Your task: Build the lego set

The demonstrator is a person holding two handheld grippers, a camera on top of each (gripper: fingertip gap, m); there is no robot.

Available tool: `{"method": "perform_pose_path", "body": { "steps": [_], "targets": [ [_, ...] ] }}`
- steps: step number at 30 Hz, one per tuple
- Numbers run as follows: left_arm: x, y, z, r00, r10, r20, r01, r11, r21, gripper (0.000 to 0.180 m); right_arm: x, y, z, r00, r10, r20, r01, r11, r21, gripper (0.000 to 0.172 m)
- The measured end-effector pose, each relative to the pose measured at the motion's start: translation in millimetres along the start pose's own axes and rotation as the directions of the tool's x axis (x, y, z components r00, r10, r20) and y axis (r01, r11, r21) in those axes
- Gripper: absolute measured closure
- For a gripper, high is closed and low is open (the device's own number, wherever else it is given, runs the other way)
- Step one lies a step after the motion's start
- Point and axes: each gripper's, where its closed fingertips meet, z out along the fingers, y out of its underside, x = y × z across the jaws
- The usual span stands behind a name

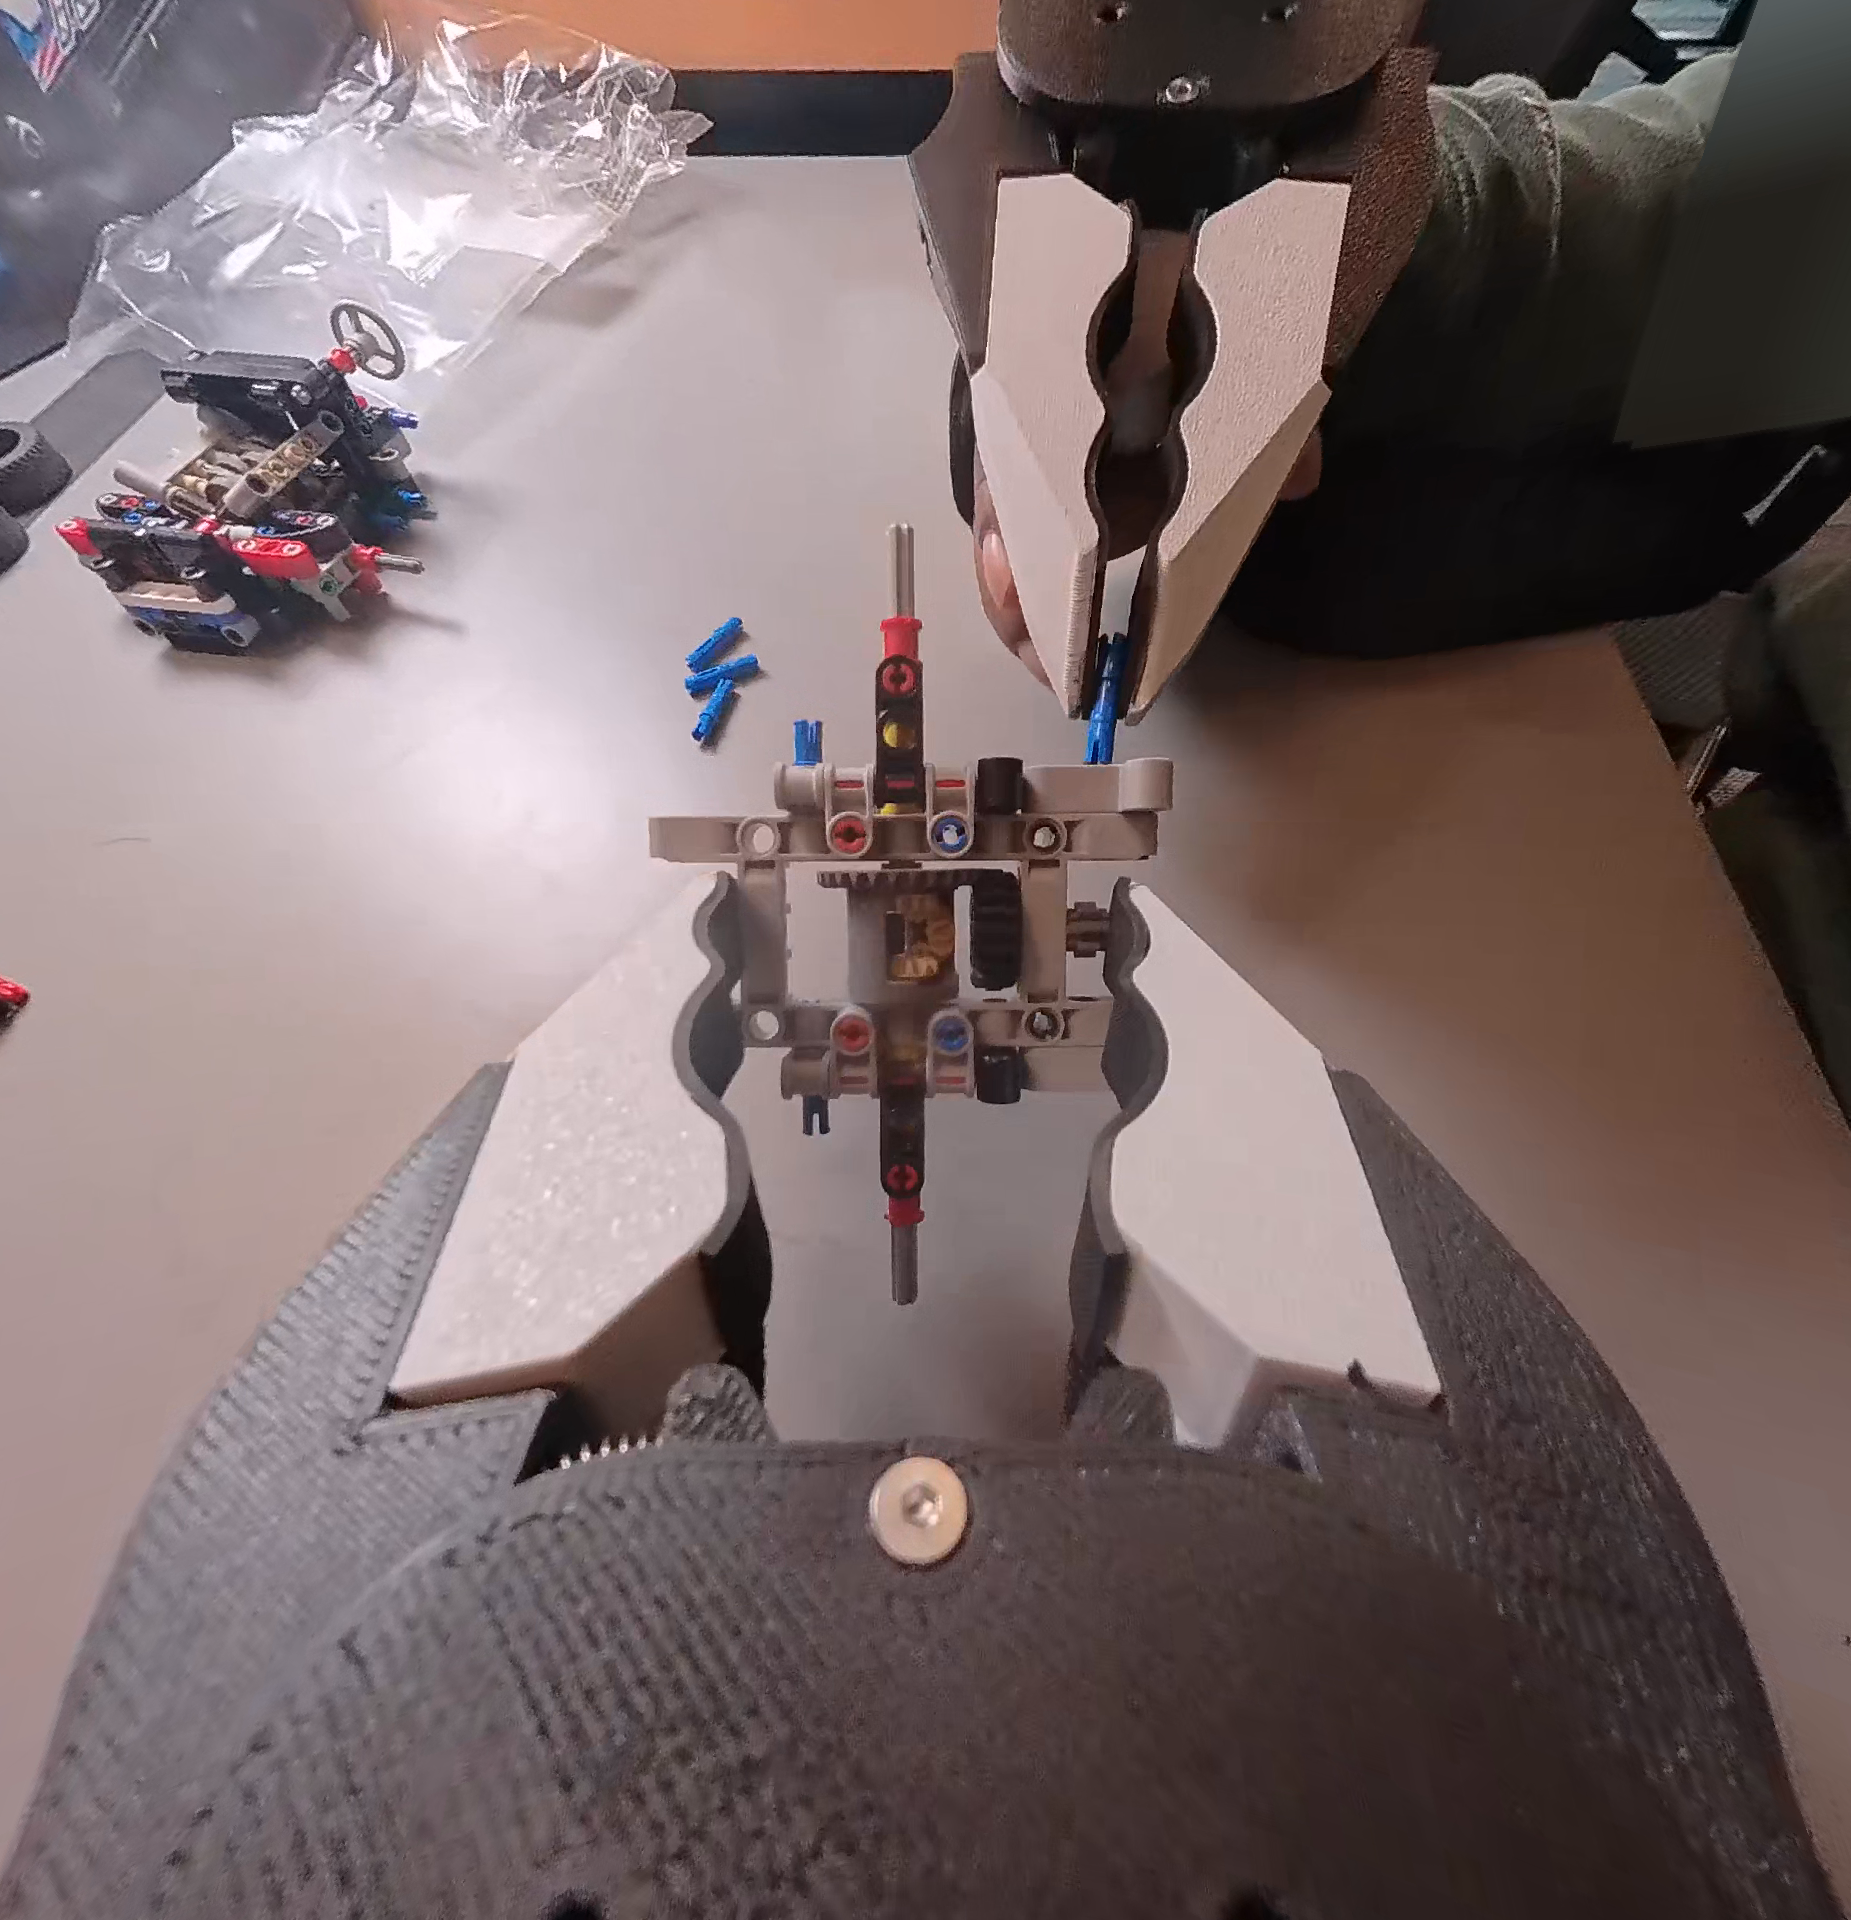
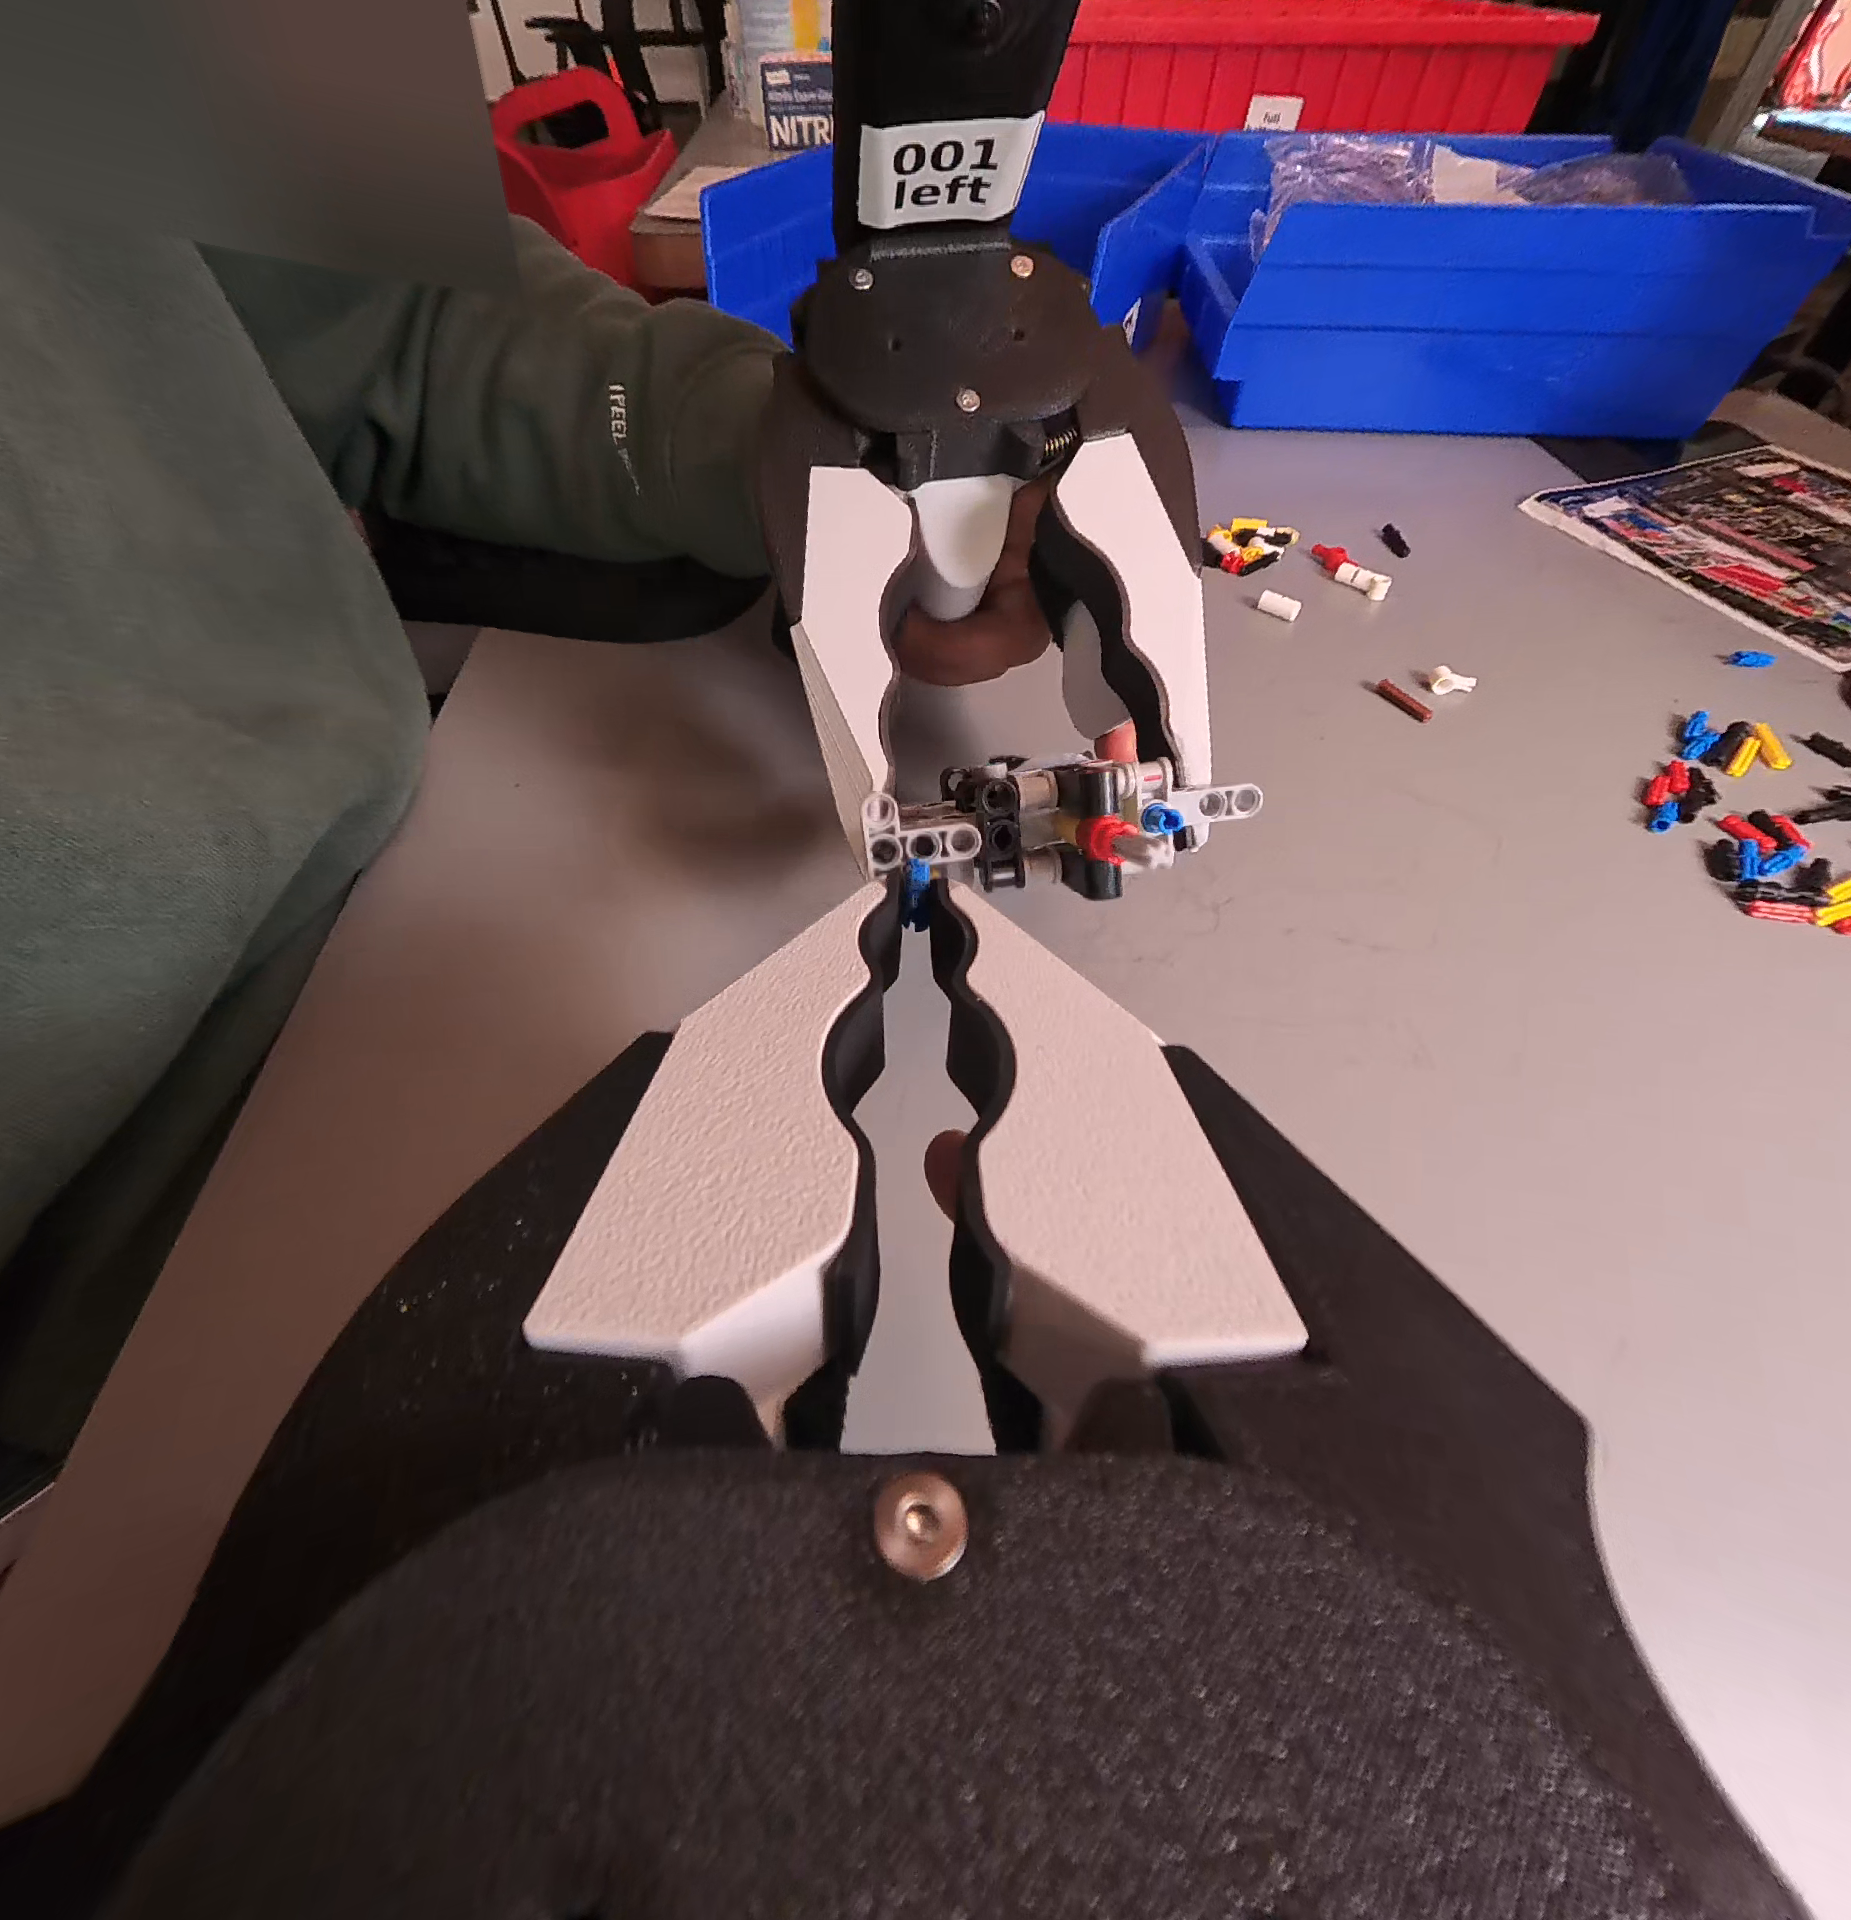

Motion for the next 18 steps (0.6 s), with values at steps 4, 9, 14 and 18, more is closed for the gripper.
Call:
{"method": "perform_pose_path", "body": {
  "steps": [4, 9, 14, 18],
  "targets": [
    [-0.7, 1.7, 0.3, 1.0, -0.007, -0.002, 0.007, 1.0, -0.001, 0.111, -0.6, 4.7, -0.3, 1.0, 0.009, 0.016, -0.009, 1.0, -0.018, 0.168],
    [-2.2, 6.2, 1.2, 1.0, -0.024, -0.009, 0.023, 1.0, -0.016, 0.111, -5.2, 8.0, 2.3, 0.999, 0.003, 0.035, -0.002, 0.999, -0.039, 0.169],
    [-1.4, 7.5, 1.3, 0.999, -0.028, -0.021, 0.027, 0.999, -0.02, 0.111, -5.1, 6.9, 2.6, 0.998, 0.032, 0.044, -0.031, 0.999, -0.029, 0.169],
    [0.9, 8.6, 2.7, 0.999, -0.028, -0.031, 0.027, 0.999, -0.023, 0.111, -4.0, 9.3, 2.2, 0.998, 0.043, 0.049, -0.041, 0.998, -0.039, 0.169]
  ]
}}
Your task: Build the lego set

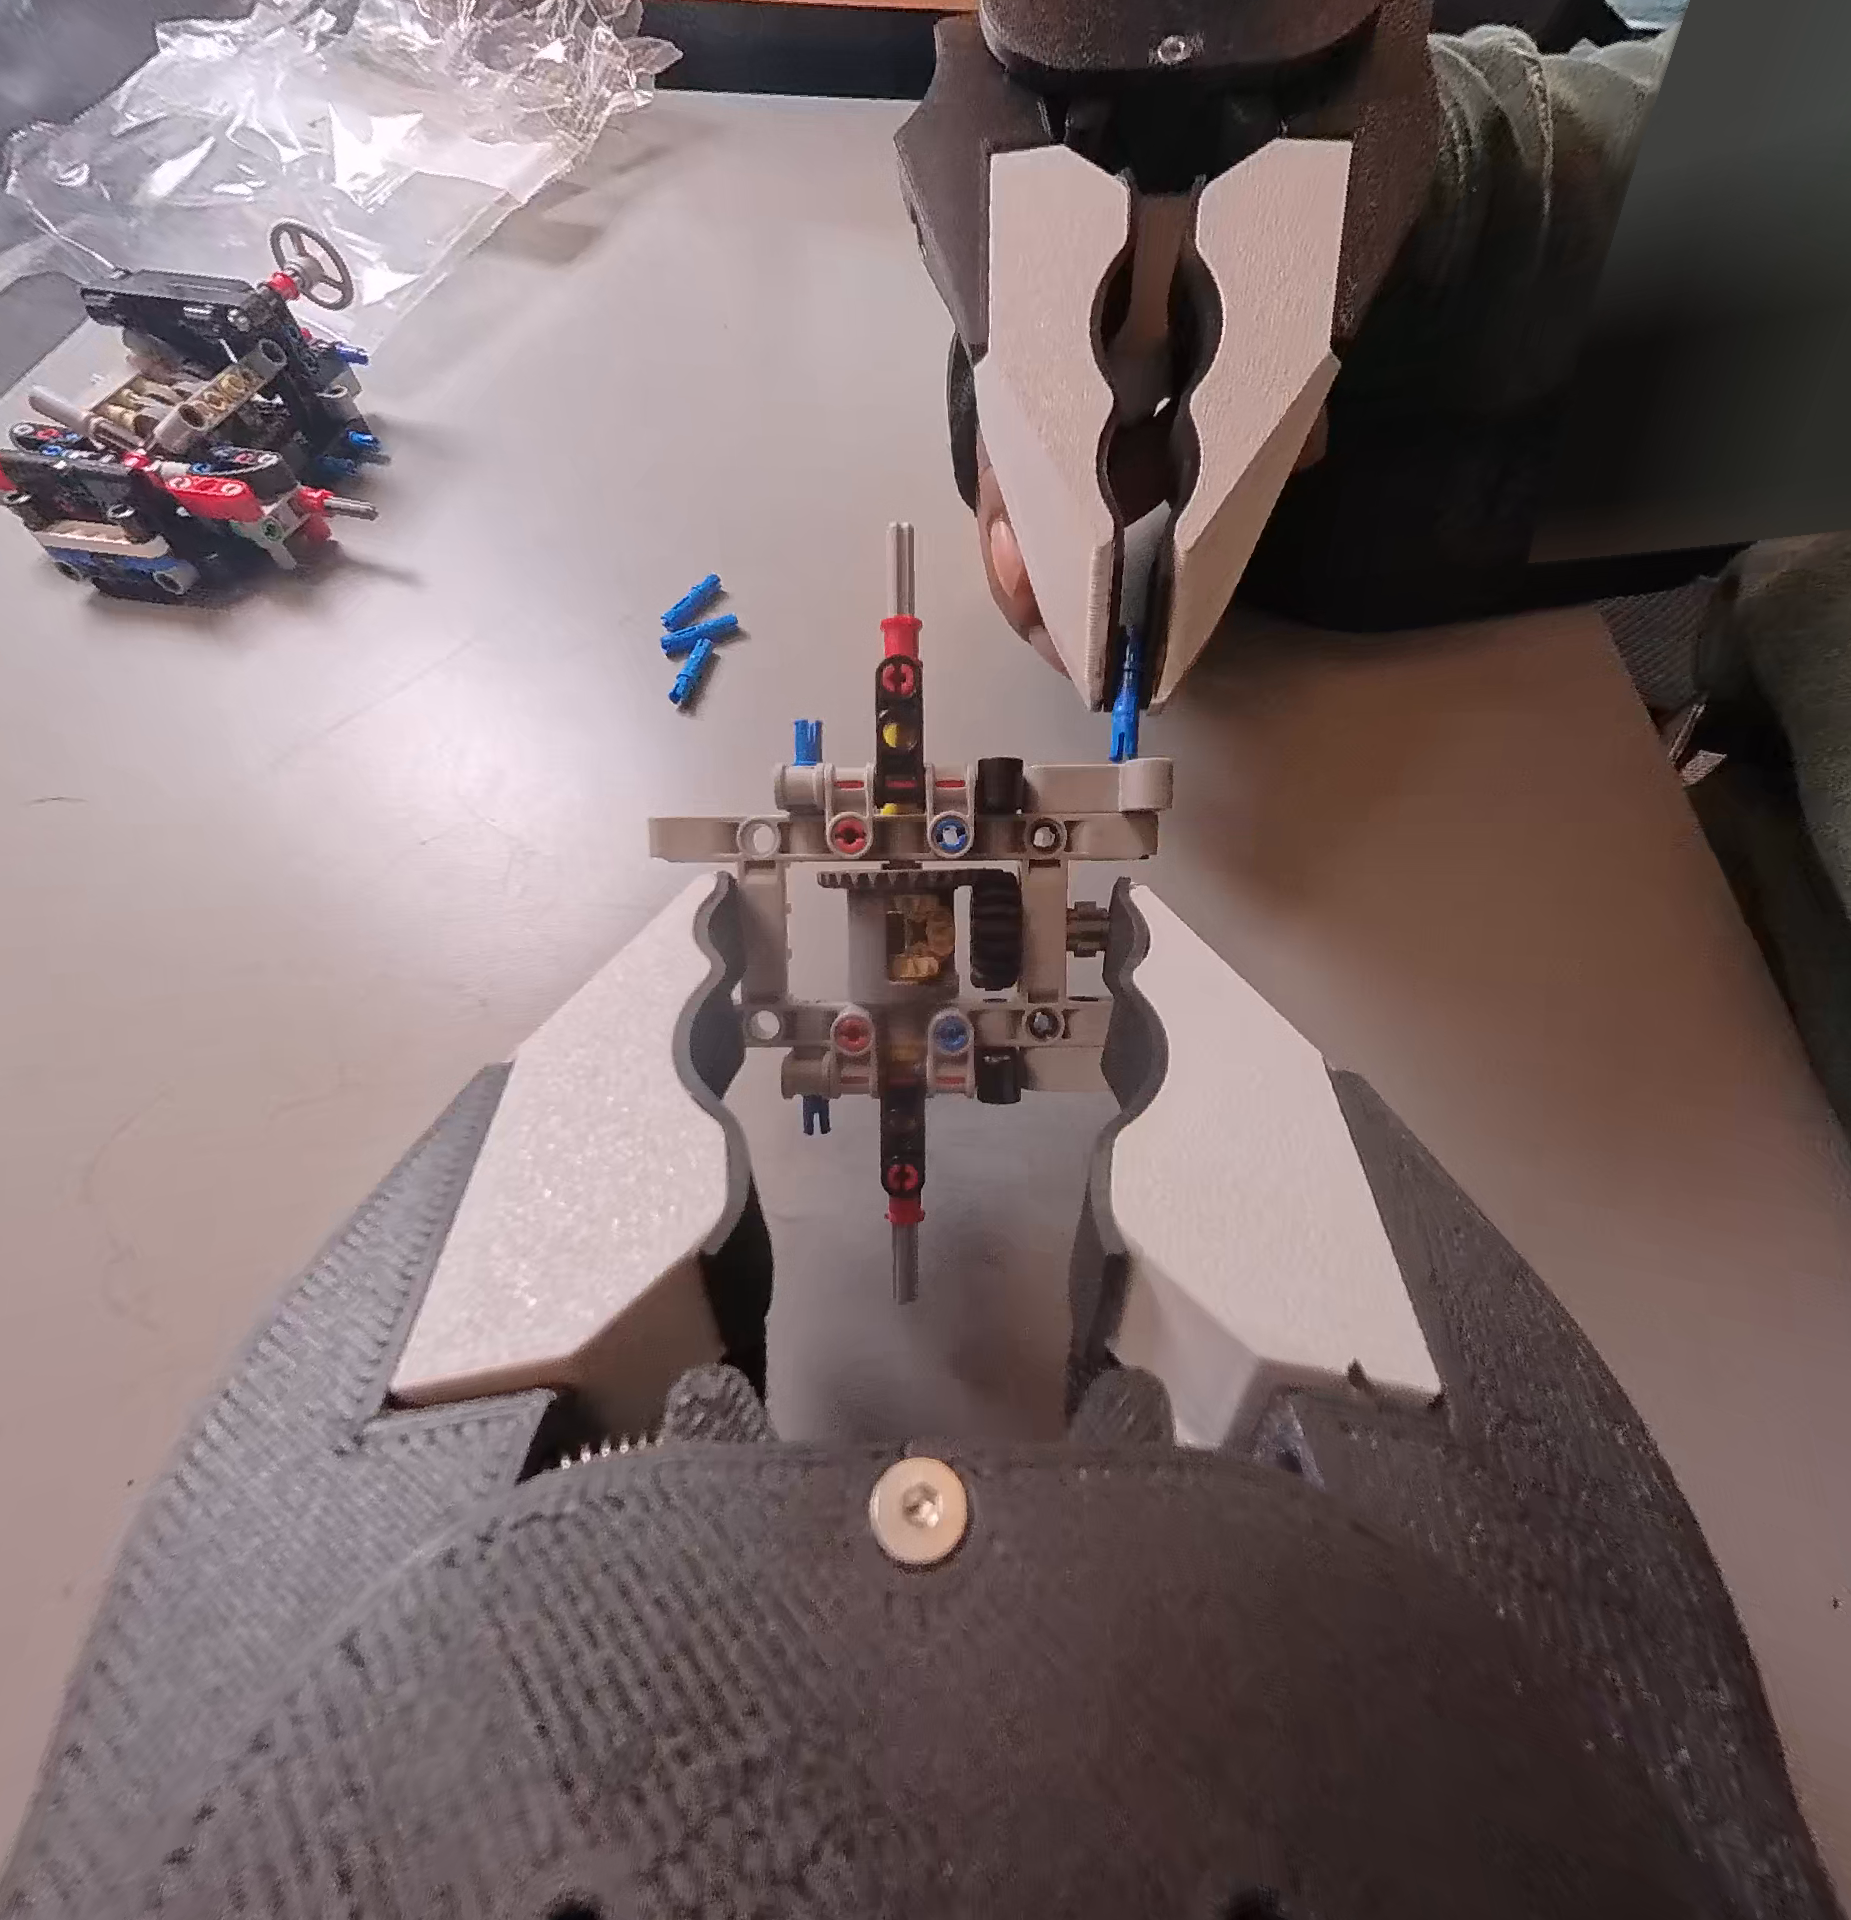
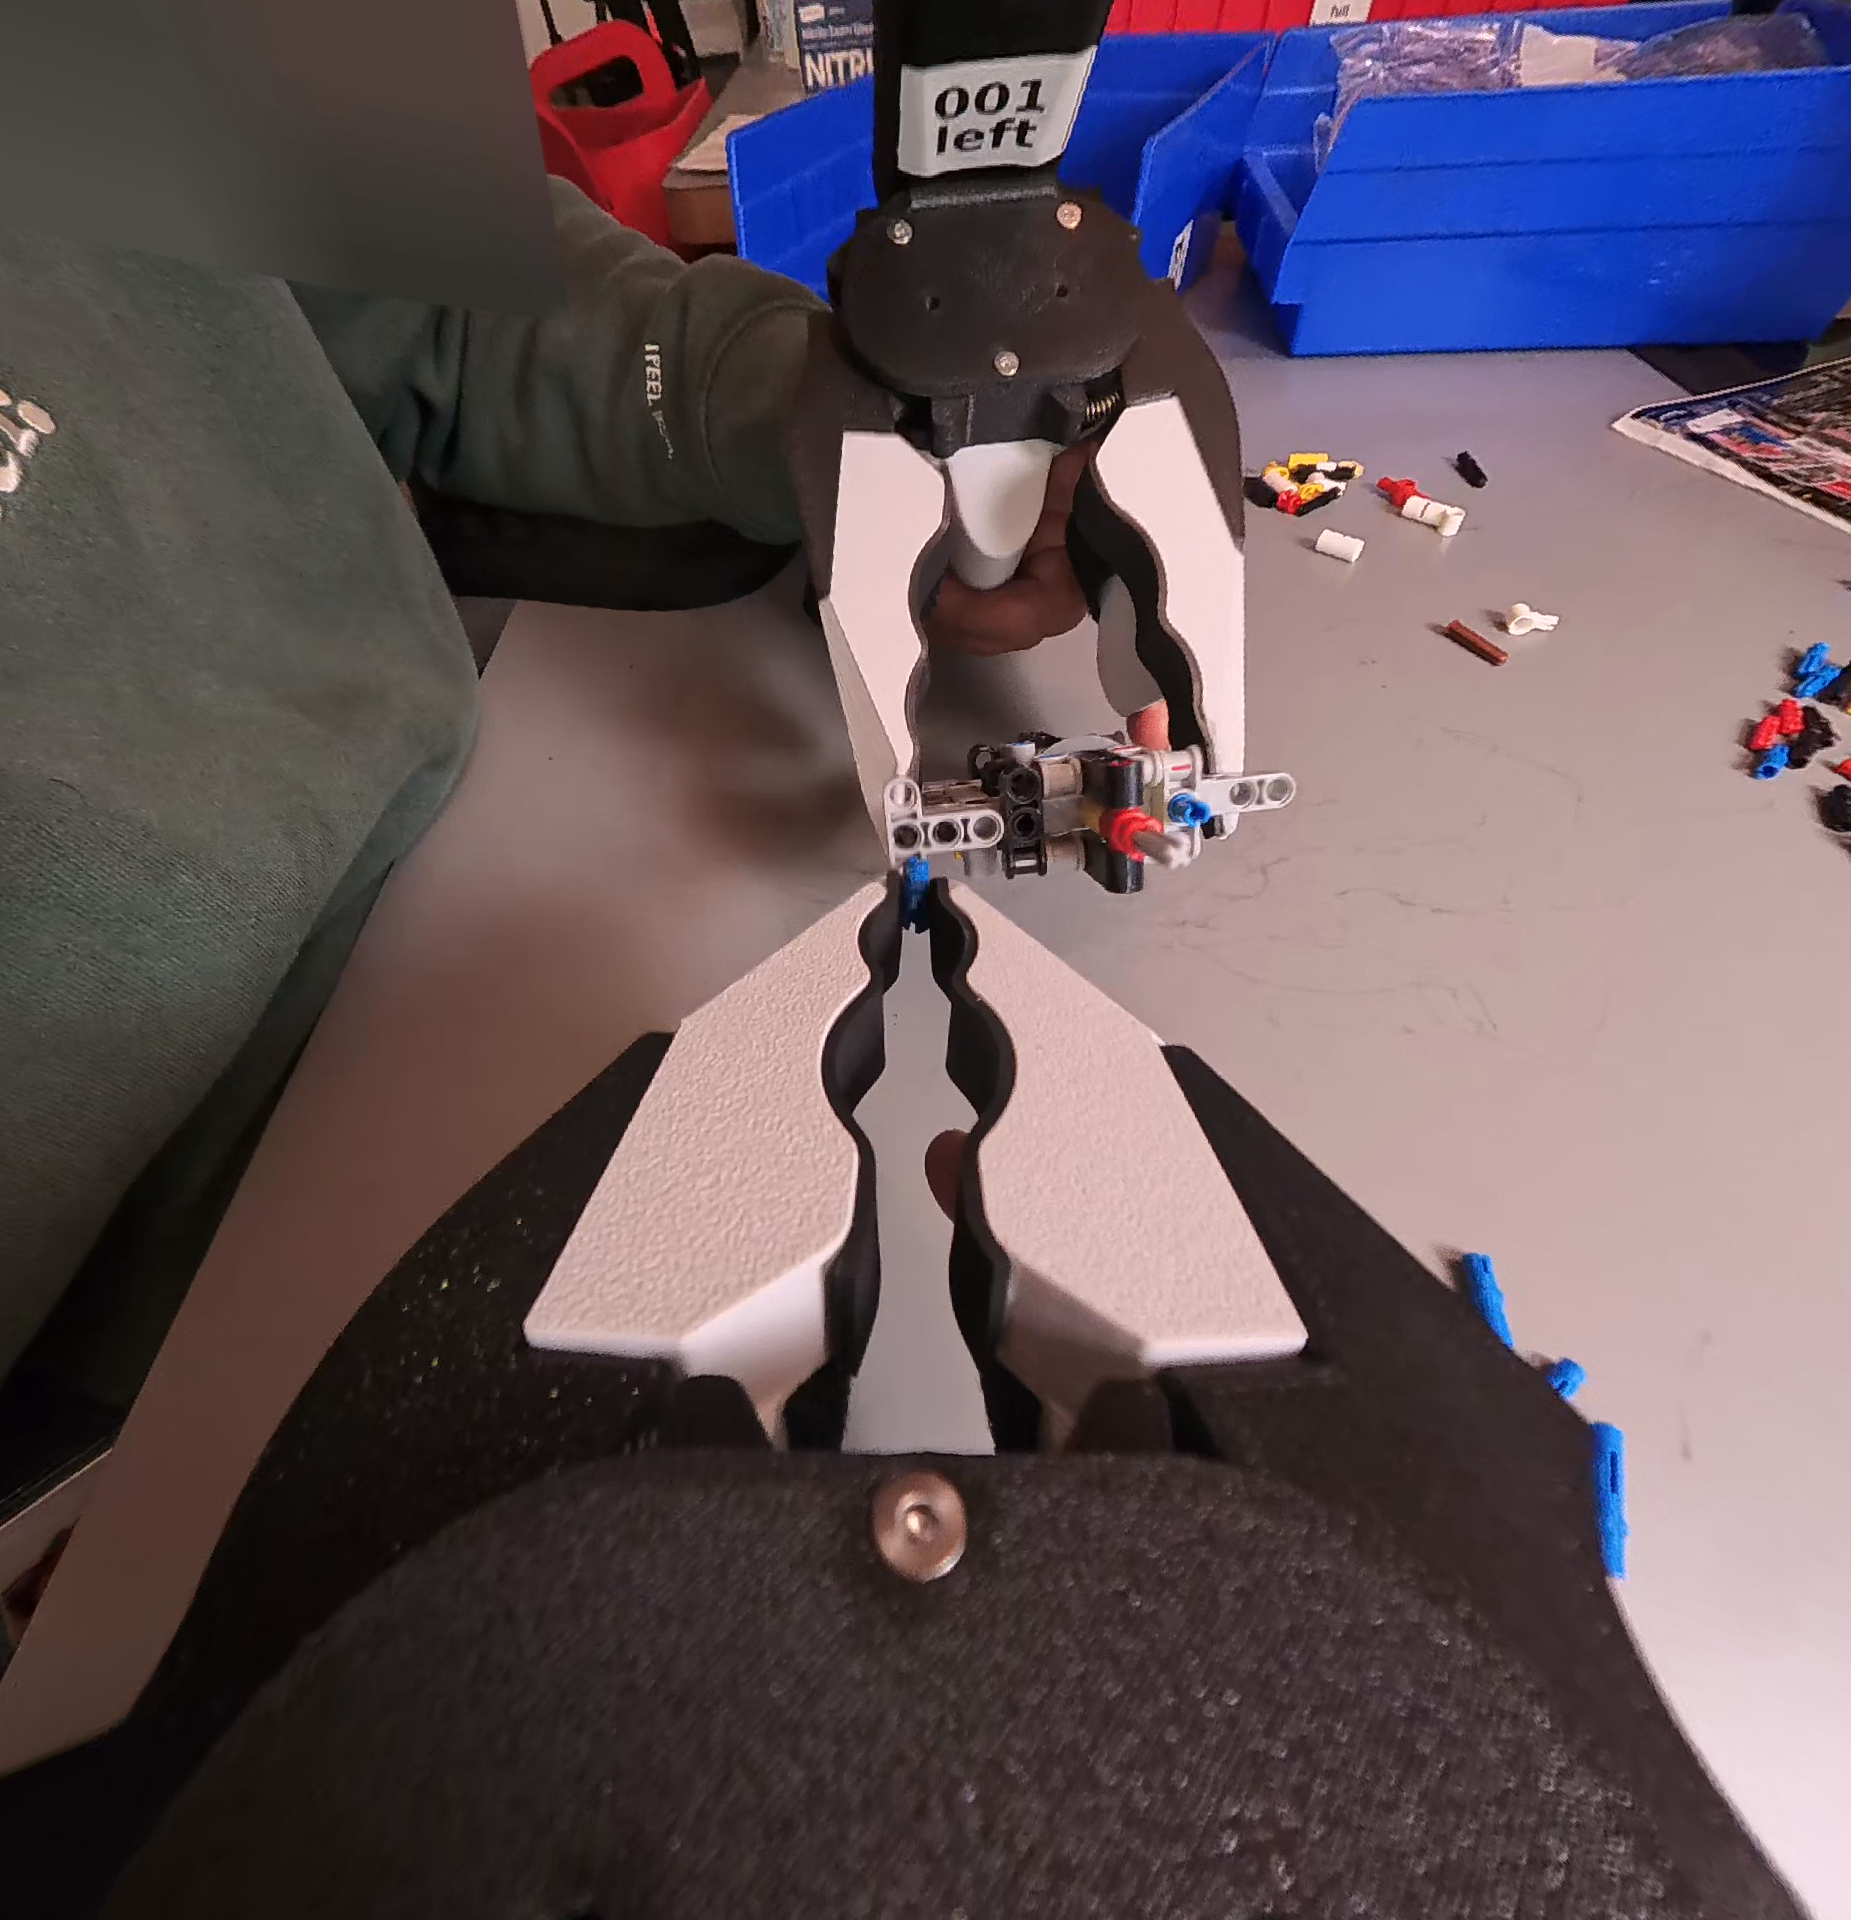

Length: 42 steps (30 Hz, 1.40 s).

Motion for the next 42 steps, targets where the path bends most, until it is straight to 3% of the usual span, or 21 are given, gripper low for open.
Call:
{"method": "perform_pose_path", "body": {
  "steps": [10, 25, 42],
  "targets": [
    [0, 3, 0, 0.999, -0.038, -0.013, 0.038, 0.999, -0.003, 0.111, 0, 8, 4, 1.0, -0.002, -0.003, 0.002, 0.999, -0.047, 0.169],
    [-1, -15, -9, 0.998, -0.055, -0.004, 0.055, 0.991, 0.119, 0.112, 0, -11, -3, 0.99, 0.126, 0.063, -0.131, 0.986, 0.1, 0.169],
    [-5, -16, -11, 0.996, -0.084, 0.006, 0.082, 0.987, 0.138, 0.113, 3, -12, 1, 0.999, 0.03, -0.036, -0.027, 0.997, 0.075, 0.169]
  ]
}}
